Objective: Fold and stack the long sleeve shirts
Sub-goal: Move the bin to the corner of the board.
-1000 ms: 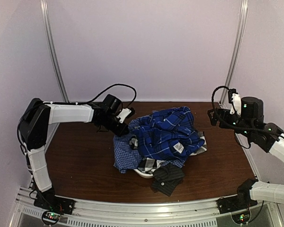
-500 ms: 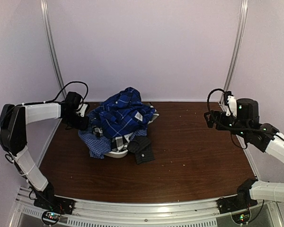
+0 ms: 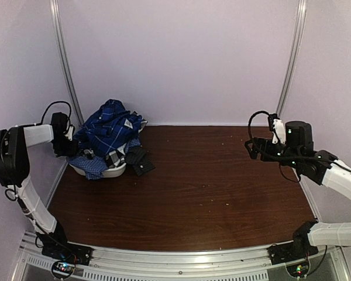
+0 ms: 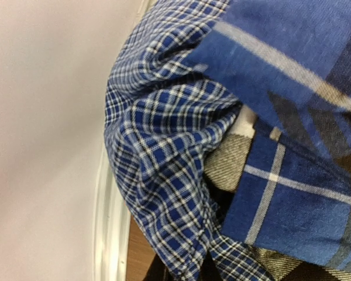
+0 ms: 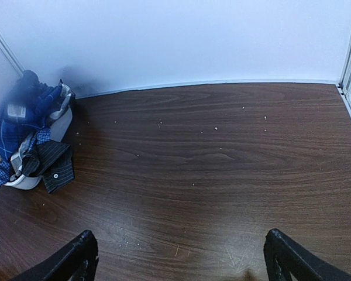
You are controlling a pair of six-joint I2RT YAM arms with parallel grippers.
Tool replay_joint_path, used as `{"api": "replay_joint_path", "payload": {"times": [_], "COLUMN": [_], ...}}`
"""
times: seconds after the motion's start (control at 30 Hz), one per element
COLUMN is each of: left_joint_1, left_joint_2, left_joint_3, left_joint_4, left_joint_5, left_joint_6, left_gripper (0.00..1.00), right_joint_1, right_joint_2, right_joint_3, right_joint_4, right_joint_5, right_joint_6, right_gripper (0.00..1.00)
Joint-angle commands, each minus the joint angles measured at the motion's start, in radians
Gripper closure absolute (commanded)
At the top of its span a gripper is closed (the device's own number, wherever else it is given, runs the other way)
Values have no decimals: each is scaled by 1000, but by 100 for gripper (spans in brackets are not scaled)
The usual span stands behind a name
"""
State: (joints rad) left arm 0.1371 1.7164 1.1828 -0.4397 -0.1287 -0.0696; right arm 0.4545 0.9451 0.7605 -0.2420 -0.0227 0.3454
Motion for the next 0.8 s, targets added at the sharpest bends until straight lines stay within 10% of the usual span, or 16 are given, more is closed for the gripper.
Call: {"api": "replay_joint_path", "payload": {"times": [0.0, 0.23, 0.5, 0.6, 0.77], "left_joint_1": [44, 107, 124, 123, 100], "left_joint_2": [97, 249, 205, 105, -143], "left_joint_3": [138, 317, 388, 377, 256], "left_joint_4": [87, 39, 15, 16, 61], "left_joint_5": [-74, -149, -135, -36, 199], "left_joint_6": [99, 134, 101, 75, -13], "left_gripper": [100, 97, 58, 20, 6], "right_joint_1": [9, 9, 8, 8, 9], "right_joint_2": [17, 10, 2, 3, -3], "right_joint_3": [33, 38, 22, 14, -7], "right_joint_4": [28, -1, -7, 2, 12], "right_joint_5": [-38, -24, -22, -29, -39], "right_joint_6": [8, 14, 39, 49, 65], "right_gripper": [0, 0, 0, 0, 0]}}
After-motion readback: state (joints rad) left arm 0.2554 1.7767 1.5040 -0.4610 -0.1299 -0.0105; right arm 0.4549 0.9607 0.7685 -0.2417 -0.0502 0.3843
